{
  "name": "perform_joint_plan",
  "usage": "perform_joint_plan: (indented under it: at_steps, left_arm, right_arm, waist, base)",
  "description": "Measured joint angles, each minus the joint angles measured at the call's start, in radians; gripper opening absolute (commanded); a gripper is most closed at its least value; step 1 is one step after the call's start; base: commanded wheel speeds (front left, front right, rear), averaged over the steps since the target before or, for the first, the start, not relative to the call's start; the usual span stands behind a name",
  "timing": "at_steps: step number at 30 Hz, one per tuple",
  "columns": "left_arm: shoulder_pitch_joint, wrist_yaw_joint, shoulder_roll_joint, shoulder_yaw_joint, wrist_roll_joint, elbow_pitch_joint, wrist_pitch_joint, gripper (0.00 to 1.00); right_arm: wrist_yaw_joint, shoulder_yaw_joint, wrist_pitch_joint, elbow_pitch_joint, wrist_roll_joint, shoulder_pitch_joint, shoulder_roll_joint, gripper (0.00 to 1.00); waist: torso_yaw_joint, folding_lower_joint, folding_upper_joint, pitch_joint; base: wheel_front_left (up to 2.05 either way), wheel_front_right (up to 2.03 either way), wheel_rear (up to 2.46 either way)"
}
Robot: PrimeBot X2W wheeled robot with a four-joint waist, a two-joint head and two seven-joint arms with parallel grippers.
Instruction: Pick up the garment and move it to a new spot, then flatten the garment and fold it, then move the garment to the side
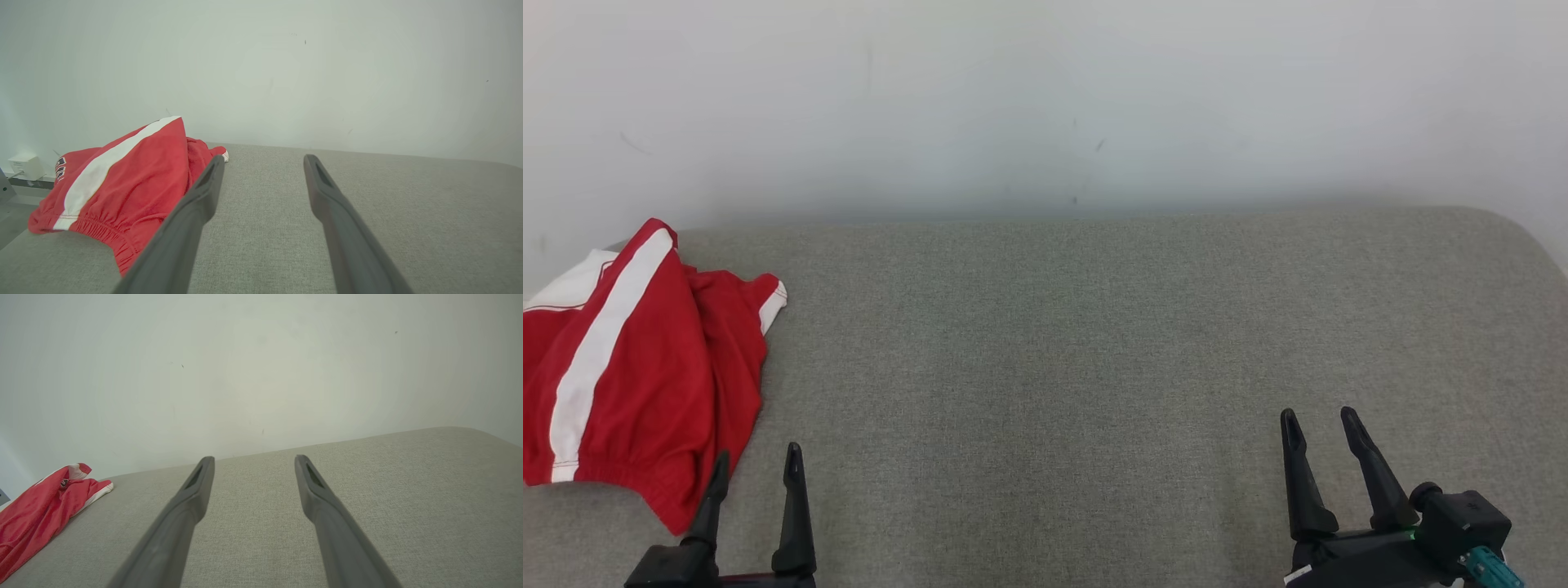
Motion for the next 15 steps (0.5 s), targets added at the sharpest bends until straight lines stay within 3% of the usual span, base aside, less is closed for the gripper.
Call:
perform_joint_plan:
  at_steps: [15]
  left_arm:
    - [0.024,-0.001,0.000,0.012,0.108,-0.029,-0.030,1.00]
  right_arm:
    - [0.000,-0.014,-0.028,-0.017,-0.105,0.006,-0.001,1.00]
  waist:
    - [-0.002,0.0000,0.0000,-0.003]
  base:
    - [0.00,0.00,0.00]
